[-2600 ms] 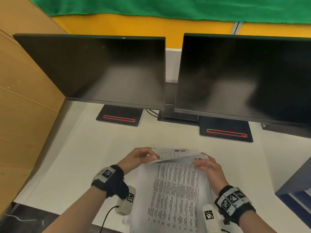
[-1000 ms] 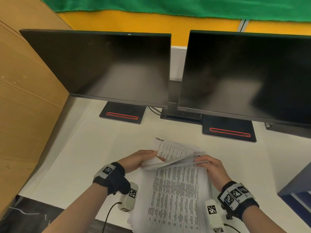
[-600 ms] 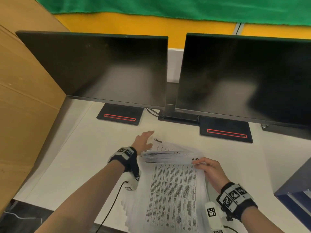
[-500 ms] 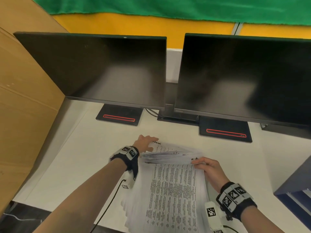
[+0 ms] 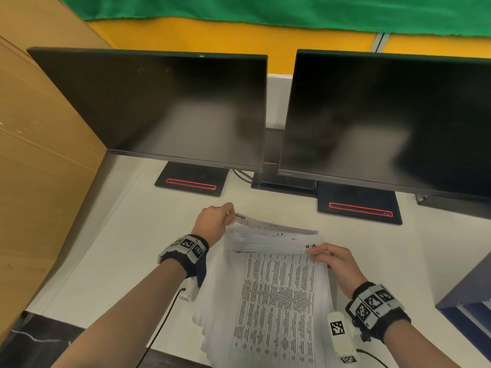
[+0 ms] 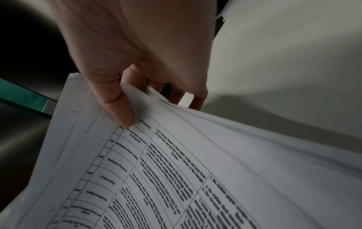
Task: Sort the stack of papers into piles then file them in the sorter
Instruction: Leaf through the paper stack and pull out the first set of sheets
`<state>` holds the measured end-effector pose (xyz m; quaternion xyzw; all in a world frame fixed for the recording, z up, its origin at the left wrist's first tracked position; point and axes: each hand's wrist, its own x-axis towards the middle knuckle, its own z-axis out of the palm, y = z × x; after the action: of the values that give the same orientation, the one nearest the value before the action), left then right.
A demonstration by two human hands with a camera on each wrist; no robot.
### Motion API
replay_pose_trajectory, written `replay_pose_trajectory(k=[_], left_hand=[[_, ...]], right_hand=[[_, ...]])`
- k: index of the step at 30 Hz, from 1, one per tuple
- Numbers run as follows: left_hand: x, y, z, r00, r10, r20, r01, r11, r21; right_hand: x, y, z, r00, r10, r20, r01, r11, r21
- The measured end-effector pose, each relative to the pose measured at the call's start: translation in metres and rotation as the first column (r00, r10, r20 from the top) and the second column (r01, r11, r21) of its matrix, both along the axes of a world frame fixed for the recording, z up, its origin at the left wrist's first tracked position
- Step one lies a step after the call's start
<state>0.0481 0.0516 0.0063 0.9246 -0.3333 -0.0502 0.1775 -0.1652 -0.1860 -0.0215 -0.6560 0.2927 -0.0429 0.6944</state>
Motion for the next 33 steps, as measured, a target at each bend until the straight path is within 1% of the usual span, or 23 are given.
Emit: replay_pose_trajectory(k=[2, 5, 7, 8, 10, 13, 15, 16, 18, 19, 21, 24, 26, 28, 30, 32, 33], left_hand=[[-0.002, 0.004, 0.000, 0.998, 0.013, 0.059, -0.014, 1.000, 0.021], [-0.004, 0.008, -0.001, 0.989, 0.046, 0.144, -0.034, 0.996, -0.084], [-0.004, 0.007, 0.003, 0.979, 0.045, 0.199, -0.013, 0.987, -0.162], [-0.005, 0.006, 0.005, 0.980, 0.030, 0.194, 0.009, 0.980, -0.199], [-0.007, 0.004, 0.011, 0.993, -0.005, 0.117, 0.036, 0.962, -0.272], [-0.010, 0.004, 0.012, 0.998, -0.066, -0.024, 0.057, 0.959, -0.278], [-0.010, 0.005, 0.016, 0.989, -0.061, -0.133, 0.023, 0.963, -0.270], [-0.010, 0.004, 0.020, 0.984, -0.043, -0.173, -0.010, 0.955, -0.297], [-0.008, 0.005, 0.036, 0.982, 0.010, -0.187, -0.085, 0.912, -0.400], [-0.006, 0.005, 0.047, 0.986, 0.040, -0.164, -0.113, 0.876, -0.468], [-0.004, 0.008, 0.073, 0.991, 0.114, -0.065, -0.130, 0.792, -0.596], [0.003, 0.020, 0.124, 0.971, 0.205, 0.123, -0.059, 0.704, -0.707], [0.013, 0.033, 0.158, 0.949, 0.252, 0.187, -0.027, 0.658, -0.753], [0.030, 0.049, 0.182, 0.939, 0.299, 0.168, -0.057, 0.620, -0.782], [0.046, 0.061, 0.190, 0.945, 0.318, 0.081, -0.138, 0.609, -0.781], [0.054, 0.065, 0.178, 0.958, 0.287, -0.002, -0.188, 0.622, -0.760], [0.054, 0.063, 0.164, 0.965, 0.262, -0.030, -0.199, 0.648, -0.735]], right_hand=[[0.002, 0.000, -0.001, 0.999, 0.035, -0.006, -0.035, 0.999, -0.001], [0.005, -0.001, -0.005, 0.999, 0.048, -0.013, -0.048, 0.999, -0.016], [0.005, -0.001, -0.007, 1.000, 0.022, -0.017, -0.022, 1.000, -0.009], [0.005, -0.001, -0.008, 1.000, 0.011, -0.019, -0.011, 1.000, 0.000], [0.004, 0.000, -0.010, 1.000, 0.010, -0.021, -0.009, 1.000, 0.013], [0.005, 0.000, -0.011, 0.999, 0.015, -0.032, -0.014, 1.000, 0.014], [0.006, 0.002, -0.009, 0.999, 0.018, -0.038, -0.017, 1.000, 0.015], [0.006, 0.003, -0.007, 0.999, 0.025, -0.038, -0.024, 1.000, 0.017], [0.008, 0.004, -0.005, 0.998, 0.020, -0.055, -0.017, 0.998, 0.061], [0.009, 0.003, -0.008, 0.998, 0.015, -0.066, -0.009, 0.996, 0.086], [0.011, 0.003, -0.012, 0.996, 0.030, -0.087, -0.022, 0.996, 0.087], [0.014, 0.001, -0.018, 0.990, 0.045, -0.130, -0.033, 0.995, 0.096], [0.016, 0.001, -0.016, 0.988, 0.047, -0.146, -0.031, 0.994, 0.108], [0.017, 0.001, -0.014, 0.986, 0.043, -0.162, -0.026, 0.994, 0.106], [0.018, 0.000, -0.014, 0.983, 0.037, -0.179, -0.016, 0.993, 0.119], [0.019, -0.001, -0.015, 0.979, 0.027, -0.201, 0.006, 0.987, 0.160], [0.020, -0.001, -0.013, 0.978, 0.022, -0.208, 0.016, 0.983, 0.180]])
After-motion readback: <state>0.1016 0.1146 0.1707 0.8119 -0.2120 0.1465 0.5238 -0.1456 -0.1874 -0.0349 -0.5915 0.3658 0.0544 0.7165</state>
